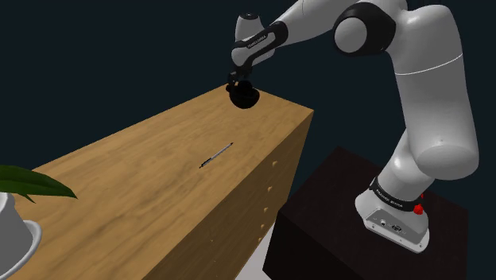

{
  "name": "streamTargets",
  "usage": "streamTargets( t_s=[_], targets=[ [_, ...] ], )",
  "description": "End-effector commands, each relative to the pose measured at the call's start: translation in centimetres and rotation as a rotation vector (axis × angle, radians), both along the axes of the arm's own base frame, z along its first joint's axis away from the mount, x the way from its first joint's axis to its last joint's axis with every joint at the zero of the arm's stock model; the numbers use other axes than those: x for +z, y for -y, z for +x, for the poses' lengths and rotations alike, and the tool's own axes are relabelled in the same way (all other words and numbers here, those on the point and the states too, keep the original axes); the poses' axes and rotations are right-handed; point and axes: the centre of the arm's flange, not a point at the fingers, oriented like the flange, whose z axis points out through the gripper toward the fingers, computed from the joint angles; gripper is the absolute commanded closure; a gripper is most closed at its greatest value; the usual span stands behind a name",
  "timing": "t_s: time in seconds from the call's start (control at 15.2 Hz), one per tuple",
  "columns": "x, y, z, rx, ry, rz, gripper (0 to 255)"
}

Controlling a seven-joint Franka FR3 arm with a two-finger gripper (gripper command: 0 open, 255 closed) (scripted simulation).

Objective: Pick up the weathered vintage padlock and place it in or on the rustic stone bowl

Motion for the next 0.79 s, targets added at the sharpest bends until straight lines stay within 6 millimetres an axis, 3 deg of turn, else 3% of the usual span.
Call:
streamTargets(
  t_s=[0.0,0.13,0.2,0.73],
  targets=[
    [-0.02,0.0,0.02,0.0,0.0,0.0,0],
    [-0.02,0.0,0.02,0.0,0.0,0.0,0],
    [-0.02,0.0,0.02,0.0,0.0,0.0,255],
    [-0.03,0.02,0.03,0.0,0.0,0.0,255]
  ],
)
